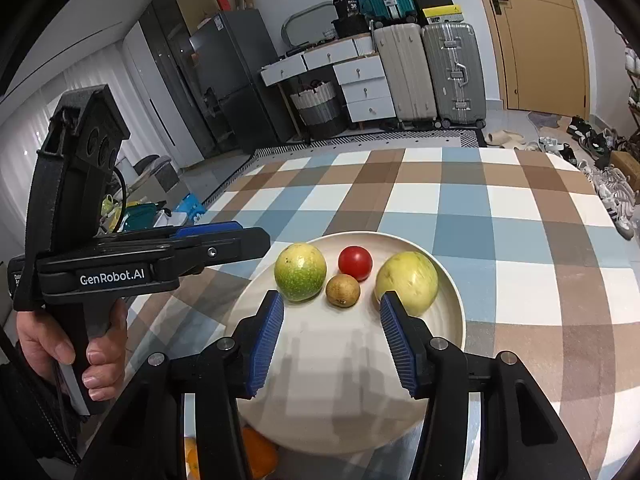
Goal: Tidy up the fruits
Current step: 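Open both tools and withdraw them from the plate, then lower the left tool onto the brown kiwi beside the oranges and grasp it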
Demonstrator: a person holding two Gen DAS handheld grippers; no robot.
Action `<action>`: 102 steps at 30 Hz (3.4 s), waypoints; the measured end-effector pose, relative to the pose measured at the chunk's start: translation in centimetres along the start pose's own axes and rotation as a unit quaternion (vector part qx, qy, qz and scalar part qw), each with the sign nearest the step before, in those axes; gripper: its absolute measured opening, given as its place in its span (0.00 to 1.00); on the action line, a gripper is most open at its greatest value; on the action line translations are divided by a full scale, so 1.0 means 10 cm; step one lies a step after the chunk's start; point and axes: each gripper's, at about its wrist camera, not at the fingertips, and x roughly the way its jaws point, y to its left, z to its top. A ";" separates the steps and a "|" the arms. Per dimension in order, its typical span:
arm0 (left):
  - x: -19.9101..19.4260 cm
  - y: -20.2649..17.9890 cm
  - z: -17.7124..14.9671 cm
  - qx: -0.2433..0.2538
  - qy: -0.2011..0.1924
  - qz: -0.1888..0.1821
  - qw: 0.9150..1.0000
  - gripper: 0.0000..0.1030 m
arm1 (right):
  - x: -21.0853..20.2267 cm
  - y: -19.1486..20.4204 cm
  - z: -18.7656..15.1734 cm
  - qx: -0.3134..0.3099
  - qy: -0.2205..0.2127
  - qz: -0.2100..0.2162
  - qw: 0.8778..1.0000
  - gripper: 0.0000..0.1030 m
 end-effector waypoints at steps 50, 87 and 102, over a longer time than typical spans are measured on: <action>-1.46 -0.39 -1.19 0.001 -0.102 0.099 0.990 0.99 | -1.22 0.74 -0.80 -0.036 -0.110 -0.029 0.993 0.93; -0.66 0.05 -1.83 -0.043 0.010 0.033 0.998 0.91 | -0.97 0.51 -1.15 -0.005 -0.062 -0.032 0.998 0.93; -0.51 0.03 -1.91 -0.017 0.034 0.005 0.999 0.63 | -0.92 0.46 -1.19 0.004 -0.055 -0.030 0.998 0.93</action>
